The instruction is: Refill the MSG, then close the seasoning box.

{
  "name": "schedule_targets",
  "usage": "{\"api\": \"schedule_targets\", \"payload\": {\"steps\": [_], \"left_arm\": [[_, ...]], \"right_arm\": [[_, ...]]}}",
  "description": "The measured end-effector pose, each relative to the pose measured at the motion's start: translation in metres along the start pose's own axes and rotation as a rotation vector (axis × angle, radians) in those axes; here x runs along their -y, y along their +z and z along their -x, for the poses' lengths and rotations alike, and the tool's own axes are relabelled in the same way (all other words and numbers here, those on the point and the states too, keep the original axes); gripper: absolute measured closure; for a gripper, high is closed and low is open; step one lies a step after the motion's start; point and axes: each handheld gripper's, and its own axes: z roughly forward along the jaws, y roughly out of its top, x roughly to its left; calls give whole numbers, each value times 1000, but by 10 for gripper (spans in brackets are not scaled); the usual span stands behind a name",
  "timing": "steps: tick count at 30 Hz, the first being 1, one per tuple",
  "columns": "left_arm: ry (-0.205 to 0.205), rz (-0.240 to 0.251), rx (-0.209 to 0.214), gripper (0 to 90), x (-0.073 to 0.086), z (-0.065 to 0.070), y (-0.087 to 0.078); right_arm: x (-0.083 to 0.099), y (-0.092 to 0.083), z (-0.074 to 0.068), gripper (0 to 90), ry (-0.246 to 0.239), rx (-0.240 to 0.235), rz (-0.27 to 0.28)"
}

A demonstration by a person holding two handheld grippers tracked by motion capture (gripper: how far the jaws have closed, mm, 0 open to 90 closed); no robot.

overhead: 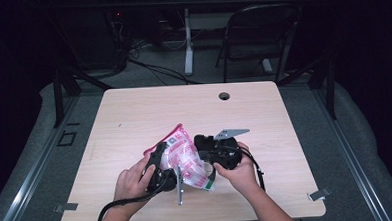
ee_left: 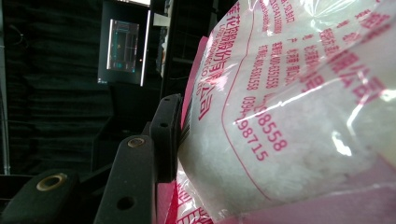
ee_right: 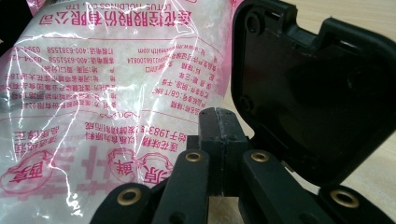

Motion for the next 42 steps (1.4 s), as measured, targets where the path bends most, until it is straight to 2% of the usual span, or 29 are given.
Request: {"api": "schedule_targets", "payload": {"steps": [14, 42], "left_arm": [[22, -4, -2, 602, -3, -2, -1], [35, -10, -10, 605, -4, -3, -2]], "right_arm": [[0, 0, 0, 900, 1, -1, 3], [-3, 2, 0, 900, -2, -9, 7]]}}
